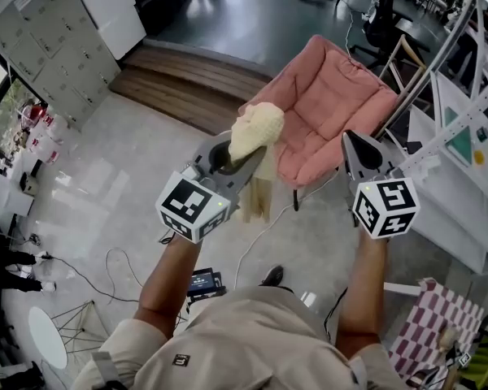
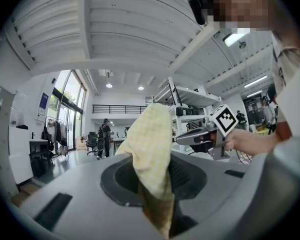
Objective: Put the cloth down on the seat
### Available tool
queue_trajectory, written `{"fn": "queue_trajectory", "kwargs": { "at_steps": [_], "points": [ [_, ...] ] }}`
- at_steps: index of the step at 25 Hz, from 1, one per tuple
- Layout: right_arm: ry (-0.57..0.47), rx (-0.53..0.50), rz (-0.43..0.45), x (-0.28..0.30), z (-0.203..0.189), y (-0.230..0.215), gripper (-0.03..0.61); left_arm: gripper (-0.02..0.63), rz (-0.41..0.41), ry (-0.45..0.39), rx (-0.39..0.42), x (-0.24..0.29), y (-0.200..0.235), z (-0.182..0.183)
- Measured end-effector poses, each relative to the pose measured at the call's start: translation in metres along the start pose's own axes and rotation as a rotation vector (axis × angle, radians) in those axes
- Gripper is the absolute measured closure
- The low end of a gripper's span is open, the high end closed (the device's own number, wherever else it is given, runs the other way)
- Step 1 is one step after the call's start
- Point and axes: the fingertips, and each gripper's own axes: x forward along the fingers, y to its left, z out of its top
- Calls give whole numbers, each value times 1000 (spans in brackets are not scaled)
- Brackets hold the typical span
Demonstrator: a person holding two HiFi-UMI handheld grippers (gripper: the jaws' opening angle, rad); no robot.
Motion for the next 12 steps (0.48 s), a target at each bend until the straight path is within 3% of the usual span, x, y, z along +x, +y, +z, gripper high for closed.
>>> {"fn": "queue_trajectory", "kwargs": {
  "at_steps": [12],
  "points": [
    [-10,33,17,-2,-20,-80,584,515,6,39,28,84,-20,-1]
  ]
}}
